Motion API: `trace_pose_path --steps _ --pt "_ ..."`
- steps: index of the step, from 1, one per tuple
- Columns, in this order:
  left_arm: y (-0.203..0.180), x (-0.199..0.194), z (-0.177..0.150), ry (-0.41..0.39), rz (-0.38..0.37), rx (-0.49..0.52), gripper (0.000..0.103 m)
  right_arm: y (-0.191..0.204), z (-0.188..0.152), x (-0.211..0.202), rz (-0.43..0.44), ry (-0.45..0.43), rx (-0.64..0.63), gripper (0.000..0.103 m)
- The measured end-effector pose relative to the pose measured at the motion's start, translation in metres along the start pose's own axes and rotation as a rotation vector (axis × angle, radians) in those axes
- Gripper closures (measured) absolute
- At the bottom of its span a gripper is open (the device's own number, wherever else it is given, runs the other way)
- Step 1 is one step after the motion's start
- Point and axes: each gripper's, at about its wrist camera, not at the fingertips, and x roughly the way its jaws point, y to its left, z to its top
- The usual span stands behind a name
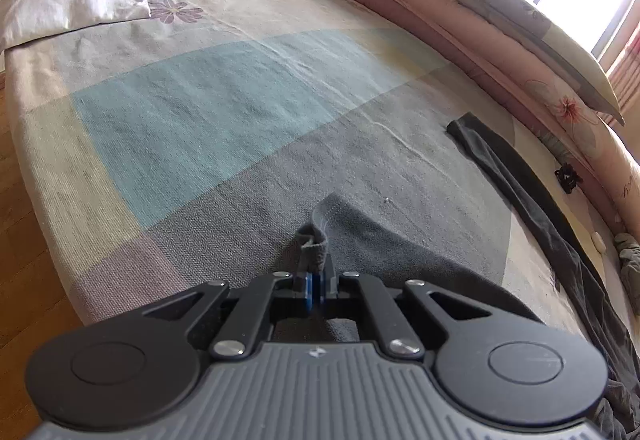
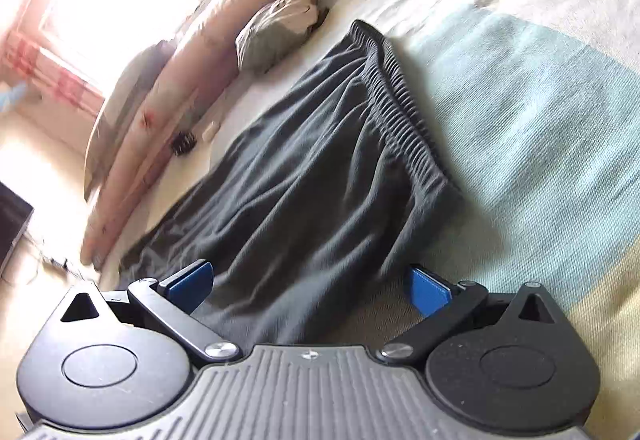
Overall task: Fold clothes
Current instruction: 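Close the right gripper on the ribbed waistband while the left gripper holds the leg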
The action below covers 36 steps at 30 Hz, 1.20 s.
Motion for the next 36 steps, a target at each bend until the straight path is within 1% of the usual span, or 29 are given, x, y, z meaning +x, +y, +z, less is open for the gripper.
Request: trace_pose_path --steps 2,5,8,10,12,13,14,15,16,17,18,20,24,26,27,29,31,33,34,36 --pt "-0.002 0.001 0.000 0.006 0.004 0.006 0.102 -0.004 0.008 0.004 0.004 -0.035 0.015 0.000" --pt "-0.004 0.002 0.000 0.009 0.004 0.011 0.101 -0.007 0.010 0.005 0.010 -0.049 0.014 0.001" --pt "-0.006 0.001 0.000 0.009 0.004 0.027 0.101 -0.009 0.005 -0.002 0.019 -0.047 0.020 0.006" --pt "-0.007 0.000 -0.001 0.009 0.005 0.037 0.101 -0.013 0.004 -0.005 0.013 -0.050 0.007 0.013" --pt "-0.006 0.001 -0.001 0.017 0.007 0.038 0.101 -0.020 0.007 -0.003 0.002 -0.069 0.012 0.032" --pt "-0.006 0.002 -0.001 0.020 0.008 0.037 0.101 -0.025 0.010 -0.001 0.003 -0.078 0.027 0.037" --pt "-0.006 0.002 -0.001 0.021 0.007 0.033 0.101 -0.031 0.013 0.002 0.004 -0.087 0.042 0.051" --pt "-0.006 0.002 -0.001 0.022 0.006 0.028 0.101 -0.037 0.016 0.004 0.003 -0.095 0.059 0.067" --pt "-0.005 0.002 -0.001 0.022 0.005 0.024 0.101 -0.043 0.017 0.003 0.000 -0.095 0.086 0.075" --pt "-0.006 0.001 -0.001 0.020 0.001 0.024 0.101 -0.049 0.016 0.001 0.008 -0.093 0.109 0.085" --pt "-0.006 0.000 -0.001 0.017 0.001 0.027 0.101 -0.053 0.014 -0.002 0.014 -0.091 0.127 0.091" --pt "-0.006 -0.001 -0.002 0.018 0.006 0.031 0.101 -0.054 0.010 -0.006 0.006 -0.090 0.116 0.098" --pt "-0.010 -0.003 -0.001 0.021 0.018 0.043 0.102 -0.046 0.015 -0.011 -0.032 -0.094 0.103 0.097" --pt "-0.015 -0.010 0.002 0.010 0.003 0.058 0.102 -0.038 0.023 -0.020 -0.052 -0.098 0.070 0.097" --pt "-0.017 -0.014 0.004 0.006 -0.011 0.064 0.102 -0.036 0.027 -0.027 -0.054 -0.105 0.059 0.100" --pt "-0.021 -0.026 0.010 -0.006 -0.039 0.073 0.102 -0.037 0.040 -0.044 -0.065 -0.114 0.050 0.100" --pt "-0.022 -0.037 0.016 -0.010 -0.077 0.053 0.102 -0.039 0.052 -0.058 -0.076 -0.125 0.045 0.100" --pt "-0.022 -0.048 0.021 -0.020 -0.118 0.039 0.102 -0.039 0.059 -0.063 -0.114 -0.120 0.013 0.100" --pt "-0.023 -0.051 0.023 -0.025 -0.133 0.041 0.102 -0.041 0.061 -0.060 -0.146 -0.103 0.003 0.100" --pt "-0.025 -0.051 0.023 -0.011 -0.128 0.042 0.102 -0.047 0.065 -0.052 -0.194 -0.076 0.005 0.100"
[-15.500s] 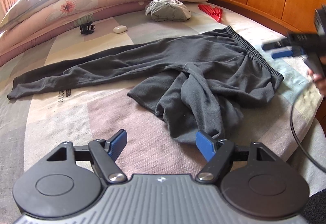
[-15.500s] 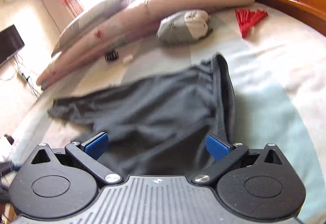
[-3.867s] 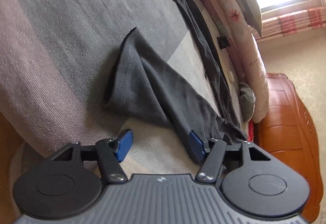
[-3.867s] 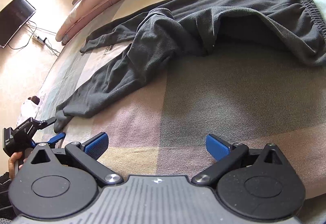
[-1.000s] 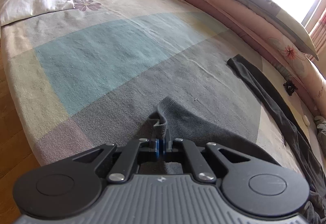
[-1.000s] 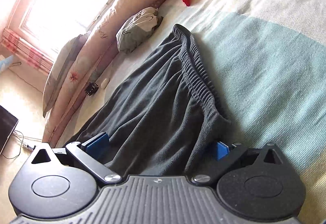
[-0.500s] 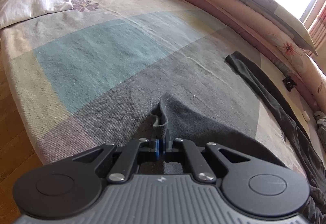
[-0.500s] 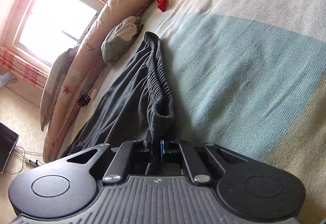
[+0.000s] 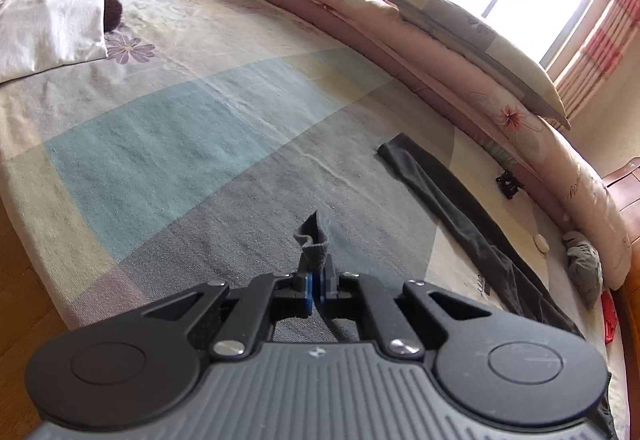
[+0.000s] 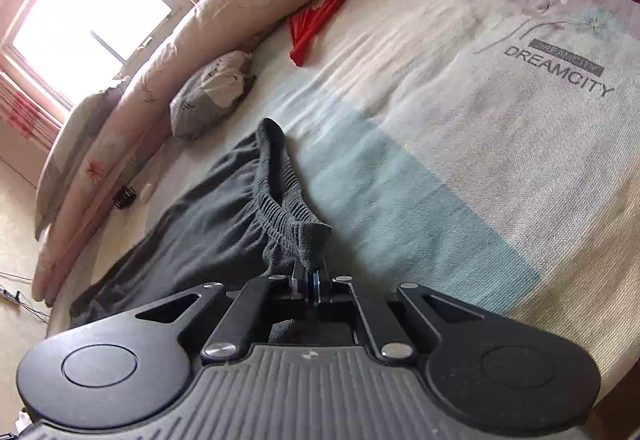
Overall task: Fold clothes
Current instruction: 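Close the right gripper on the ribbed waistband while the left gripper holds the leg, then open both grippers to release the leg and waistband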
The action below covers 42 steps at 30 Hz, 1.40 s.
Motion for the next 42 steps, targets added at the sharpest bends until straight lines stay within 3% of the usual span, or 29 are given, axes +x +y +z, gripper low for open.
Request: trace_pose_path --steps 5,12,16,21,25,29,33,35,39,42 --pt "-0.001 0.002 -0.005 0.034 0.043 0.008 0.102 -0.006 -0.001 0.001 -0.028 0.022 0.005 0.100" --pt "0.013 -0.026 0.011 -0.029 0.007 -0.063 0.102 0.006 0.016 -0.007 -0.025 -0.003 -0.016 0.099" --pt "0.009 -0.002 0.002 0.045 0.050 -0.007 0.102 0.008 0.006 0.016 -0.100 0.052 -0.059 0.099" --pt "0.015 0.012 -0.016 0.109 0.066 0.010 0.101 -0.013 -0.002 0.010 -0.077 0.051 0.001 0.097" --pt "0.029 0.006 -0.024 0.150 0.081 0.014 0.096 -0.012 -0.002 0.004 -0.074 0.045 -0.008 0.086" --pt "0.045 -0.006 -0.027 0.137 0.137 -0.008 0.095 0.001 -0.002 -0.003 -0.115 0.024 -0.057 0.068" --pt "0.054 -0.021 -0.022 0.103 0.195 -0.005 0.095 0.016 -0.001 -0.017 -0.149 -0.033 -0.115 0.067" --pt "0.052 -0.027 -0.019 0.092 0.190 0.012 0.094 0.028 -0.001 -0.025 -0.154 -0.065 -0.155 0.067" --pt "0.021 -0.023 -0.021 0.106 0.131 0.108 0.085 0.067 -0.006 -0.034 -0.063 -0.072 -0.249 0.057" --pt "-0.020 -0.010 -0.034 0.146 0.069 0.241 0.082 0.111 -0.025 -0.019 0.044 0.027 -0.347 0.056"
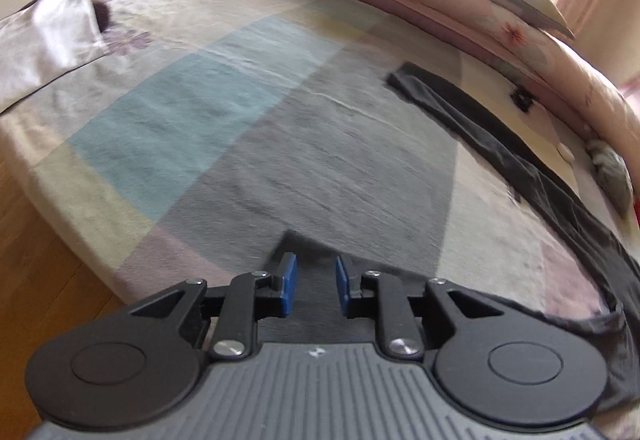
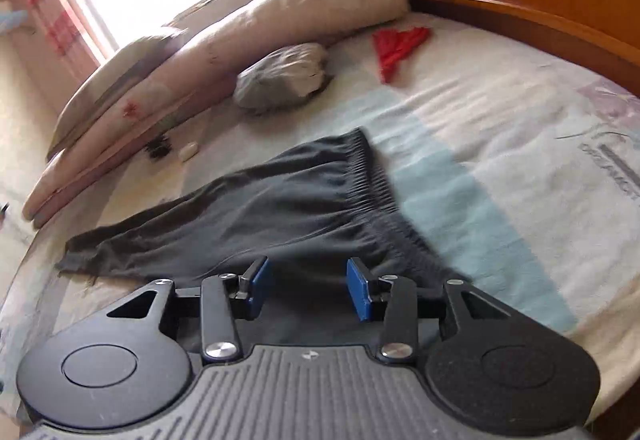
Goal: Fold clothes
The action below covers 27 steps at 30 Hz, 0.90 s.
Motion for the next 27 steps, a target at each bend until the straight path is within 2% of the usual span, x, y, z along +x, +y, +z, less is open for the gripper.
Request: trace_pose_path --steps 5,8,10,12,15,21,24,26,27 --pt "-0.094 0.019 -0.020 0.050 -0.103 0.288 0.068 0.098 -0.033 0.050 0.165 0.191 -0.223 0.057" --pt "-0.144 0.022 -0.038 0.057 -0.165 0.435 0.065 0.154 -0.058 0.083 0.196 0.285 -0.363 0.057" --pt "-0.174 0.024 -0.050 0.060 -0.215 0.510 0.057 0.176 -0.068 0.099 0.190 0.307 -0.424 0.057" --pt "-0.199 0.026 -0.061 0.051 -0.256 0.564 0.054 0.197 -0.077 0.115 0.184 0.329 -0.485 0.058" --pt "-0.223 0.037 -0.069 0.050 -0.287 0.576 0.052 0.221 -0.085 0.140 0.173 0.351 -0.541 0.058" --pt "-0.242 0.088 -0.072 0.167 -0.308 0.515 0.052 0.235 -0.067 0.188 0.168 0.327 -0.535 0.059" --pt "-0.248 0.101 -0.062 0.117 -0.311 0.510 0.047 0.244 -0.056 0.211 0.143 0.309 -0.535 0.059" --pt "-0.251 0.110 -0.051 0.111 -0.258 0.476 0.049 0.241 -0.047 0.215 0.169 0.304 -0.498 0.060" --pt "-0.252 0.109 -0.047 0.104 -0.255 0.461 0.049 0.239 -0.043 0.208 0.172 0.290 -0.486 0.060"
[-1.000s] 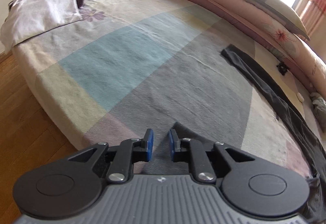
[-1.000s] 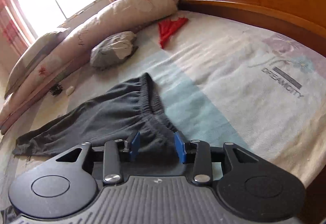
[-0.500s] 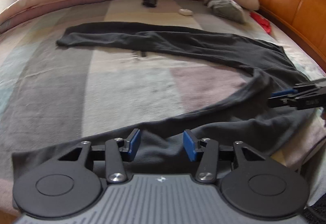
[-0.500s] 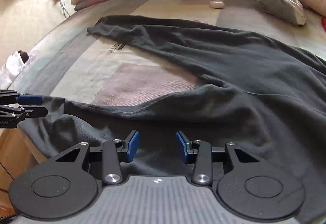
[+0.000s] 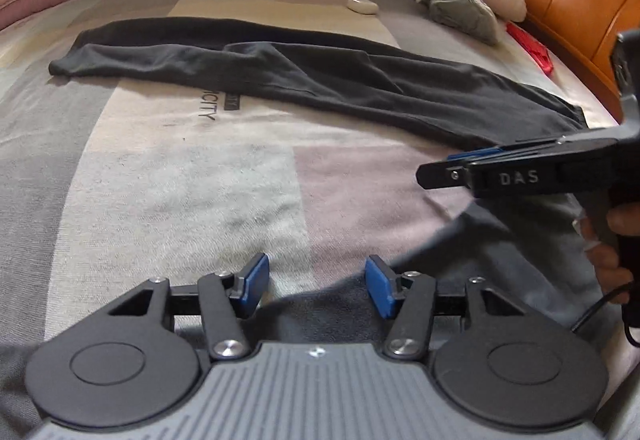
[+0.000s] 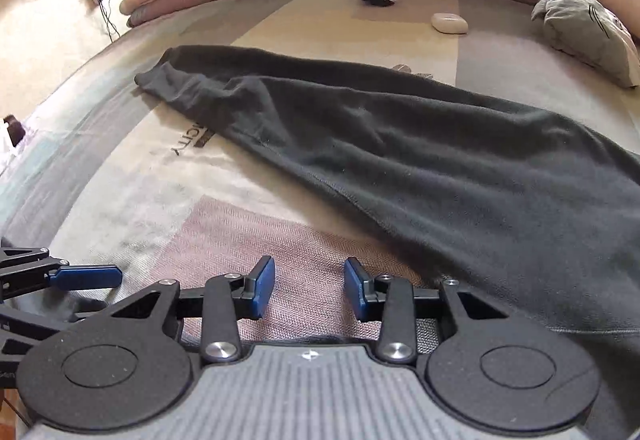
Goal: Fold clothes
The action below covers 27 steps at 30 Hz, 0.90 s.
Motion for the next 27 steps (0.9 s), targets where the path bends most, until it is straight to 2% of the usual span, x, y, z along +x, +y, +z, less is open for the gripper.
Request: trace_pose_path --steps 3,6,9,10,12,17,20,24,27 --pt "-0.001 -0.022 0.001 -0.053 0.004 -0.005 0.049 -0.006 -0.011 -0.042 0.009 -0.047 -0.012 0.058" --pt "-0.007 -0.043 -0.010 -0.063 -0.038 -0.006 0.043 -0.010 -0.035 -0.072 0.041 -0.010 -0.015 0.053" --pt "-0.014 -0.049 -0.025 -0.036 -0.136 -0.039 0.038 -0.001 -0.055 -0.058 0.000 0.081 -0.058 0.054" --pt "-0.016 -0.044 -0.030 -0.014 -0.172 -0.058 0.037 0.003 -0.060 -0.050 -0.020 0.093 -0.078 0.054" --pt "-0.018 -0.028 -0.036 0.028 -0.179 -0.095 0.037 0.009 -0.059 -0.037 -0.047 0.064 -0.102 0.050" --pt "-0.012 0.000 -0.017 0.000 -0.139 -0.110 0.036 0.010 -0.029 -0.012 -0.077 0.016 -0.115 0.049" --pt "-0.010 -0.003 -0.001 -0.016 -0.102 -0.152 0.040 0.006 -0.027 -0.028 -0.049 -0.009 -0.102 0.050" --pt "-0.013 -0.039 -0.011 -0.083 -0.107 -0.126 0.037 0.008 -0.059 -0.080 0.016 -0.046 -0.142 0.049" --pt "-0.024 -0.059 -0.032 -0.082 -0.016 -0.022 0.036 0.013 -0.094 -0.109 0.076 -0.008 -0.193 0.049"
